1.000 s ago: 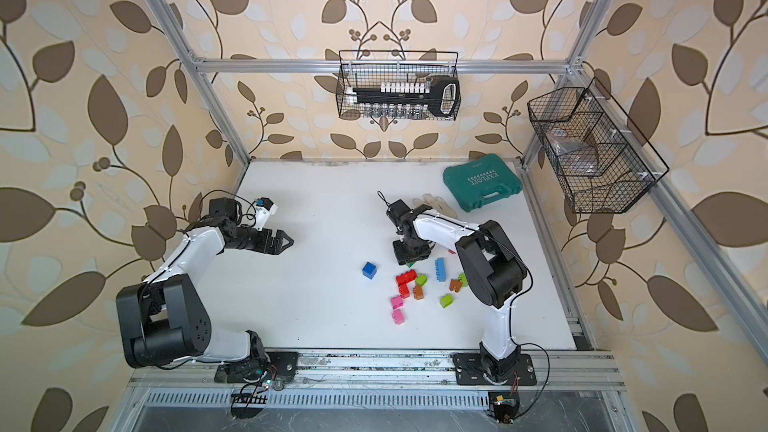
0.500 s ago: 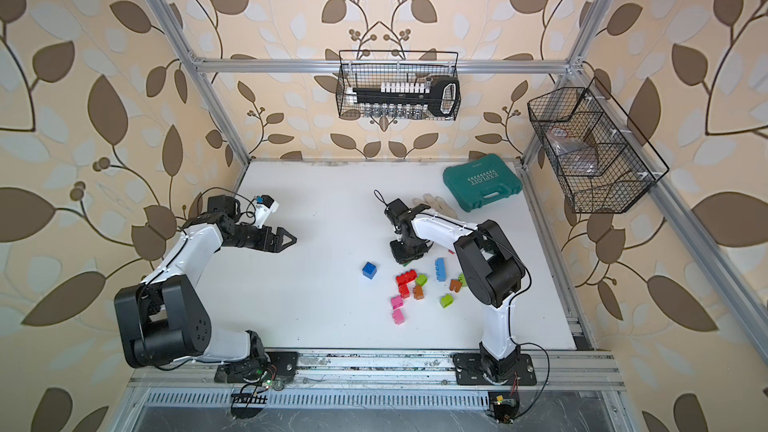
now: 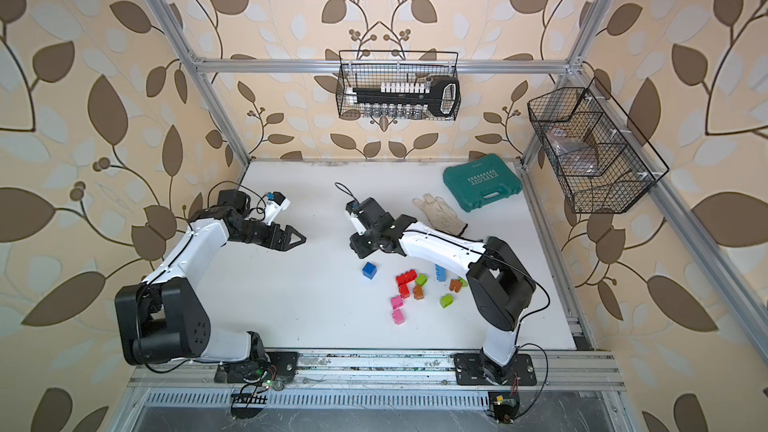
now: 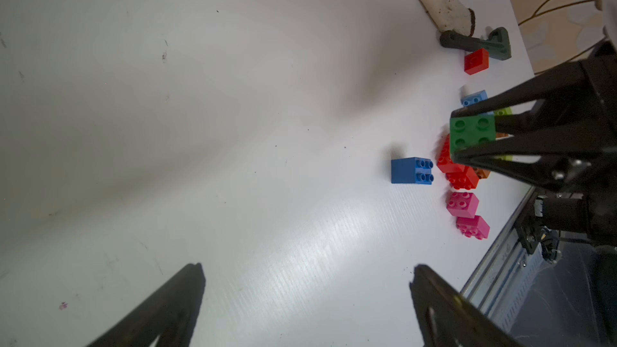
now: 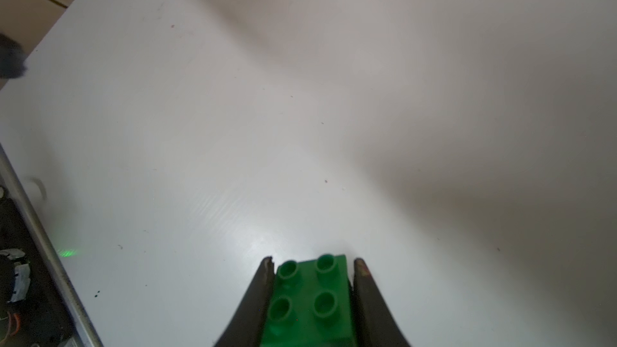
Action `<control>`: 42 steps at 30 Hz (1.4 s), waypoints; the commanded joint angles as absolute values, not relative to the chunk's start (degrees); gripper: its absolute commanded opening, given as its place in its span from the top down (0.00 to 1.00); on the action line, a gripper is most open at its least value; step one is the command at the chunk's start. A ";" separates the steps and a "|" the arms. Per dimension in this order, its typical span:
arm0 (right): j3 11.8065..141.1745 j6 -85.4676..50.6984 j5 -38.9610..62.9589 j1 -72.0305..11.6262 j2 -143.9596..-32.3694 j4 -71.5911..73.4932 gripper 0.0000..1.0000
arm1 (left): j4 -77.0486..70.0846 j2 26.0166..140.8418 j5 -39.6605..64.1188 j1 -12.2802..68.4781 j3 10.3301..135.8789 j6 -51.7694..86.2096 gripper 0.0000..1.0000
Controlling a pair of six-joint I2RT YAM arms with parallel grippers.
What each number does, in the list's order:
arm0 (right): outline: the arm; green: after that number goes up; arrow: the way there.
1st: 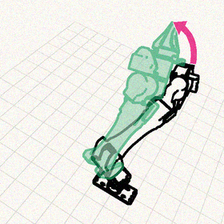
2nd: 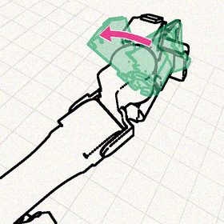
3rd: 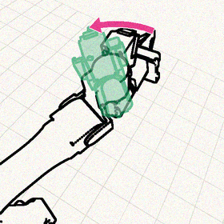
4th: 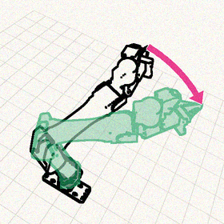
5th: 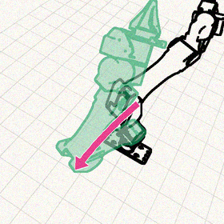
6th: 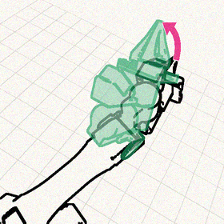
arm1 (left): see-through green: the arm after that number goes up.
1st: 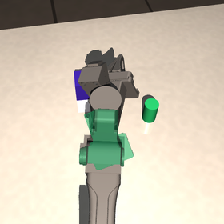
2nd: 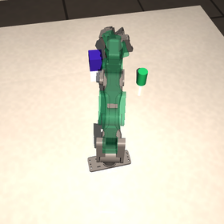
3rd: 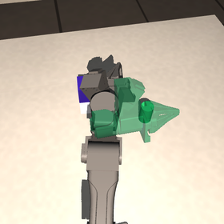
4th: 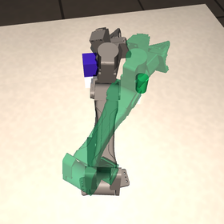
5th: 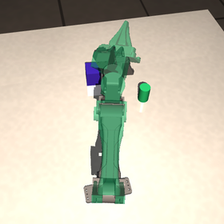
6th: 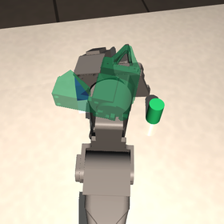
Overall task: Assemble the letter h with lego
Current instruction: Place the lego brick at the center of the board.
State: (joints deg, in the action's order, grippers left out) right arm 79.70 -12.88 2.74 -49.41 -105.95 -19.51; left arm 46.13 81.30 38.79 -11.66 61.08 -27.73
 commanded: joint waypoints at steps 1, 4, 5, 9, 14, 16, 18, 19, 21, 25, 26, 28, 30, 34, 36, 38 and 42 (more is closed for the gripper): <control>84.96 -11.18 1.07 -55.93 -113.05 -12.54 0.75 | 49.04 81.69 36.39 -13.20 62.98 -27.46 0.01; 87.19 -12.30 2.71 -59.56 -118.92 -8.60 0.75 | 47.90 80.60 31.81 -13.93 61.17 -27.12 0.01; 87.38 -12.10 2.77 -60.44 -120.58 -7.81 0.75 | 46.14 79.98 29.51 -13.99 59.75 -26.00 0.01; 83.80 -11.20 1.27 -61.79 -122.80 -3.48 0.74 | 44.76 79.97 26.88 -14.15 58.53 -24.71 0.01; 78.15 -11.43 1.18 -61.81 -123.05 2.28 0.74 | 43.42 80.20 25.29 -14.30 58.04 -23.57 0.01; 76.00 -11.35 1.05 -61.79 -122.82 4.32 0.73 | 43.68 80.36 25.24 -14.28 58.27 -23.27 0.01; 74.00 -11.12 1.12 -61.79 -122.15 5.99 0.72 | 43.05 80.05 24.97 -14.25 57.65 -23.21 0.01; 72.83 -10.93 1.12 -61.78 -121.68 6.63 0.70 | 42.61 79.82 24.87 -14.28 57.28 -23.21 0.01; 70.46 -10.56 0.57 -61.87 -120.50 8.07 0.66 | 42.70 79.78 24.87 -14.32 57.30 -23.16 0.01; 65.23 -10.03 -0.19 -61.87 -118.11 11.45 0.61 | 41.99 79.18 24.61 -14.26 56.49 -23.29 0.01; 64.41 -9.78 -0.22 -61.85 -117.74 11.76 0.59 | 41.75 79.15 24.76 -14.24 56.27 -23.39 0.01; 63.40 -9.57 -0.42 -61.85 -116.89 11.35 0.55 | 42.20 79.43 25.57 -14.26 56.53 -23.46 0.01; 62.29 -9.40 -0.44 -61.87 -115.68 11.38 0.53 | 42.24 79.32 26.18 -14.25 56.39 -23.79 0.01; 61.78 -9.99 -1.87 -61.85 -110.86 8.18 0.51 | 41.76 79.38 27.38 -14.28 56.10 -24.05 0.01; 62.40 -10.64 -3.42 -61.79 -107.25 5.11 0.50 | 42.18 79.53 27.81 -14.24 56.47 -24.10 0.01; 64.23 -11.24 -4.88 -60.86 -103.73 -0.65 0.50 | 41.50 79.46 28.42 -14.26 55.84 -24.43 0.01; 67.66 -12.87 -6.07 -56.03 -98.74 -14.53 0.49 | 42.51 80.08 29.73 -14.06 56.60 -24.50 0.01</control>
